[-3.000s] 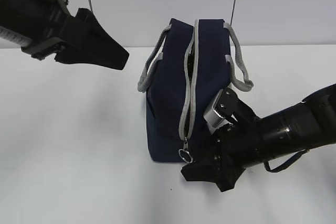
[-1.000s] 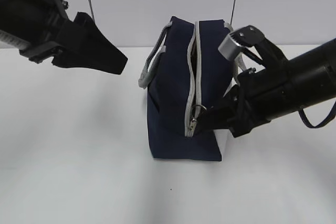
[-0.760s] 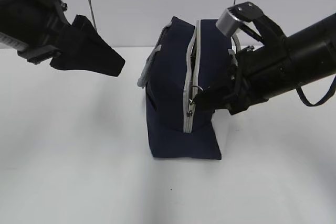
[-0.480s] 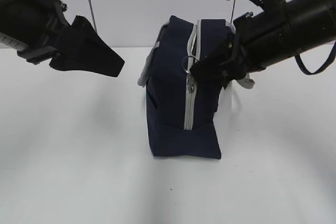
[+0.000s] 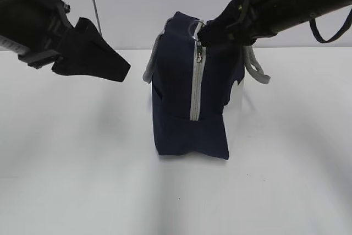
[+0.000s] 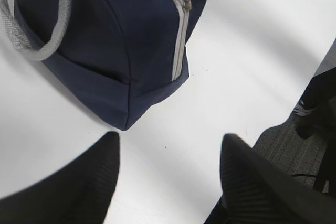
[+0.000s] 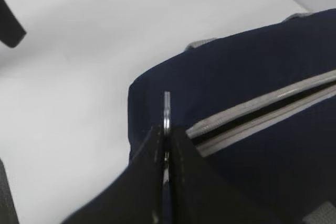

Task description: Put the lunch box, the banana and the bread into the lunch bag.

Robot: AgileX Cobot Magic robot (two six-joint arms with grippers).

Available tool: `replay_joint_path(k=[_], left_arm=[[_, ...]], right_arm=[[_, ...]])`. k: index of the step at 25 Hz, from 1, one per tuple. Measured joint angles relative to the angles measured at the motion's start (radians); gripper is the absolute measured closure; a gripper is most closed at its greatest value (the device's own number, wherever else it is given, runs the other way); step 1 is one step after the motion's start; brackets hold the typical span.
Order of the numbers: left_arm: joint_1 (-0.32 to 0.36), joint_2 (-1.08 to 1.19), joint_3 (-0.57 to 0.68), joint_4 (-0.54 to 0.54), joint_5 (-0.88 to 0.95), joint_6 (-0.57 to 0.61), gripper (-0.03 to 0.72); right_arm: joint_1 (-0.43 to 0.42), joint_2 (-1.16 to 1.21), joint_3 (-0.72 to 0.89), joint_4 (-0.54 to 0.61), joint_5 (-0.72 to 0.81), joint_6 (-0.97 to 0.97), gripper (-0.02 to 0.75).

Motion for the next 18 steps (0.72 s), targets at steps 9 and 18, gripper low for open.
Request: replay_joint_path(k=[9,18], left_arm=[[0.0,0.0,0.162,-0.145,-0.189,0.187,0.265],[0.0,0.09,0.237,-0.586,-0.262,0.705,0.217]], right_arm=[[0.0,0.0,-0.002,0.0,-0.015,0.008,0.754],[0.0,0.0,-0.002,0.0,-0.013,0.009,0.754]])
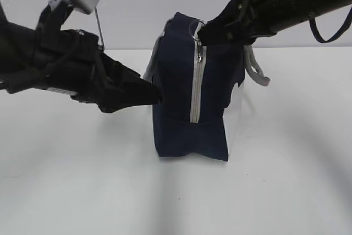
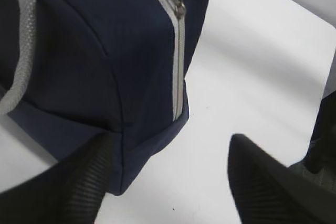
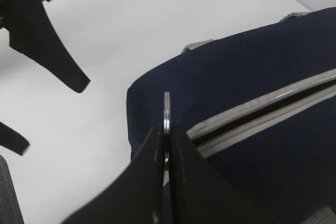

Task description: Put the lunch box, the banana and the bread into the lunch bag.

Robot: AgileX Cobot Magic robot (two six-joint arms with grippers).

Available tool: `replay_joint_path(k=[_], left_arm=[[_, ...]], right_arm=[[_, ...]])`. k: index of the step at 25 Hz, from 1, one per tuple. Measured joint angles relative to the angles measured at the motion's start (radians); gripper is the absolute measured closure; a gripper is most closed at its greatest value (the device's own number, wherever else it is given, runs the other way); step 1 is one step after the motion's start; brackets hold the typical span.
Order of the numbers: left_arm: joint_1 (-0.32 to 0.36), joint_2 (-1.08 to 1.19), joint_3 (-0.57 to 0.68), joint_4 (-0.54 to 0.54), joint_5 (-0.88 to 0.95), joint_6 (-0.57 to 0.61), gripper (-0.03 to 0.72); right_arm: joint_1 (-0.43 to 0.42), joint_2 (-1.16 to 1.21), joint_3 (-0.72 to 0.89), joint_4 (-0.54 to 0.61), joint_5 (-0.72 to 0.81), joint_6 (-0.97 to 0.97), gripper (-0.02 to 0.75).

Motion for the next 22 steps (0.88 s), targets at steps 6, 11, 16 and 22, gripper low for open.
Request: replay_joint_path(k=[6,11,16,22], left_arm=[[0.0,0.102,0.0,-0.143,-0.082,0.118,0.183],[0.0,0.141,-0.005,-0.223,-0.095,0.199,0.16],[0.0,0.149,-0.008,-0.374,-0.096,0.336,0.16],[0.0,0.181,-0.01,-0.476,-0.055,0.418,0.16]], right_arm=[[0.0,0.004,0.0,0.0,0.0,0.001,0.754],[0.0,0.004,0.0,0.0,0.006,0.001,0.754],[0.0,0.027,0.0,0.0,0.028,0.002,0.754],[0.0,0.031,0.0,0.004,0.03,0.002,0.754]])
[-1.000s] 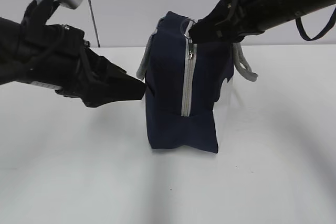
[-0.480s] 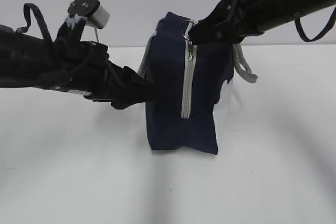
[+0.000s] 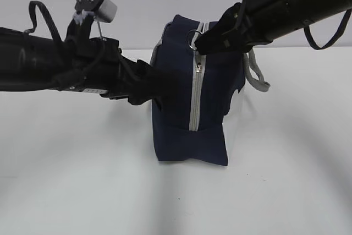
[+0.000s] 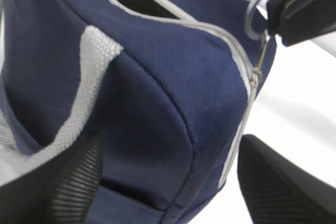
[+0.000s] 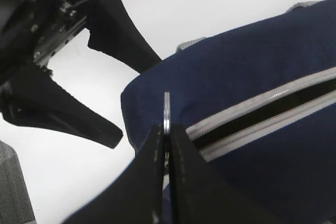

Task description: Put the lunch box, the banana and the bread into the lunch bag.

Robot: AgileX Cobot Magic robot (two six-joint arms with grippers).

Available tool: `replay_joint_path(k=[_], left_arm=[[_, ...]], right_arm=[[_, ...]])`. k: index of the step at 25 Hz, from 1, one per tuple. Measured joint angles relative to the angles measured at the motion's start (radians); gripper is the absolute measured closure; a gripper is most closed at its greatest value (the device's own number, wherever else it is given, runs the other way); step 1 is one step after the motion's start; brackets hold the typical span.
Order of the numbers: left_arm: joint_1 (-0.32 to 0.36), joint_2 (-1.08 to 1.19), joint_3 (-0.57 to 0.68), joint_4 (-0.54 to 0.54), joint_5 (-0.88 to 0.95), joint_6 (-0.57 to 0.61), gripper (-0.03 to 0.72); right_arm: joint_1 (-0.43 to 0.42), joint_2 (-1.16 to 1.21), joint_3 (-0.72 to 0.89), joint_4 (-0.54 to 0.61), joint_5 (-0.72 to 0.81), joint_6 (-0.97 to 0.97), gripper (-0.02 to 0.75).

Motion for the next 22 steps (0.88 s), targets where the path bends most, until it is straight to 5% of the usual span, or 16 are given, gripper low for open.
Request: replay_joint_path(k=[8,11,16,22], left_arm=[[0.0,0.042,0.0,-0.064,0.051,0.014,0.26],[0.0,0.042,0.0,-0.067,0.05,0.015,0.365],[0.0,0.042,-0.001,-0.067,0.049,0.016,0.657],[0.0,0.043,-0.001,-0.067,0.052,0.017,0.685]], right_arm=[[0.0,0.0,-0.001,0.0,0.002,0.0,0.754],[0.0,0.0,-0.001,0.0,0.002,0.0,0.754],[0.0,0.001,-0.001,0.003,0.0,0.0,0.754],[0.0,0.007,-0.028,0.0,-0.014,0.002,0.754]])
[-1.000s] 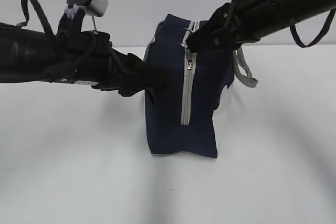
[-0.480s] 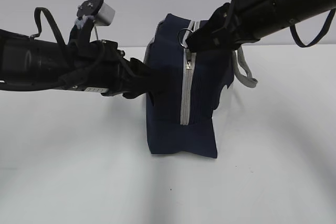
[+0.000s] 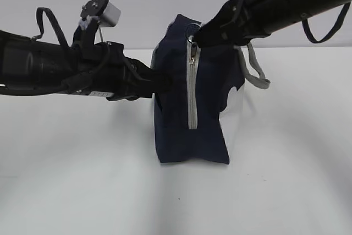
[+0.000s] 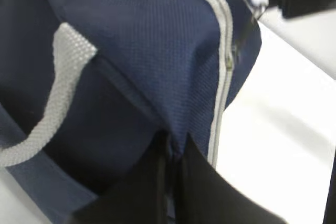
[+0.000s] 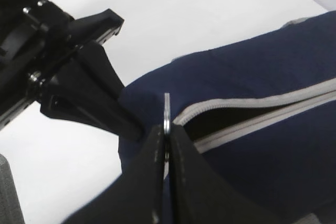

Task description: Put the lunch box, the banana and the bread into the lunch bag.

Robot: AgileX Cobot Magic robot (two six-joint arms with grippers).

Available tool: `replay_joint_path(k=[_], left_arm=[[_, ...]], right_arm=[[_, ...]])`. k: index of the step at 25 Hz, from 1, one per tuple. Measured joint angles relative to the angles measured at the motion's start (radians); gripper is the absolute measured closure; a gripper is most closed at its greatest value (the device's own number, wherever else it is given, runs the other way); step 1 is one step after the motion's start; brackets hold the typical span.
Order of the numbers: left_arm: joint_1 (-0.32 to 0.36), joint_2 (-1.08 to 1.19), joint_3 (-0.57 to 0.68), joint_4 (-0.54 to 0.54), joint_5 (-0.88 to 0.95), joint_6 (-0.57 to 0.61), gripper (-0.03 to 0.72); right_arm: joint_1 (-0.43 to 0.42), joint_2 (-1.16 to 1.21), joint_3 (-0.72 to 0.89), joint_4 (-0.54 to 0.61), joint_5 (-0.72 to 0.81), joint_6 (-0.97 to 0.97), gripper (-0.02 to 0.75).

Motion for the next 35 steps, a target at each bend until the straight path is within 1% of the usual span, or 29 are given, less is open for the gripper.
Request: replay_joint_path(k=[8,13,17,22,28,35], left_arm=[[0.0,0.0,-0.003,0.028,0.015,0.0,0.686],[0.001,0.002,-0.004,0.037,0.029,0.0,0.685],[0.001,0.008,-0.004,0.056,0.047,0.0,0.685],[0.001,0.008,-0.004,0.098,0.065,-0.013,0.686],[0.002,0.008,-0.005,0.132,0.087,-0.048,0.686],[0.005,0.008,-0.009,0.161,0.115,-0.073,0.687]], right_arm=[[-0.006,0.002,-0.088,-0.01,0.0,0.02,0.754],[-0.042,0.025,-0.101,-0.008,0.017,0.029,0.754],[-0.087,0.087,-0.146,-0.002,0.115,0.015,0.754],[-0.121,0.212,-0.277,0.007,0.28,0.009,0.754],[-0.124,0.293,-0.422,-0.004,0.335,0.053,0.754],[-0.138,0.321,-0.507,-0.03,0.351,0.119,0.754]])
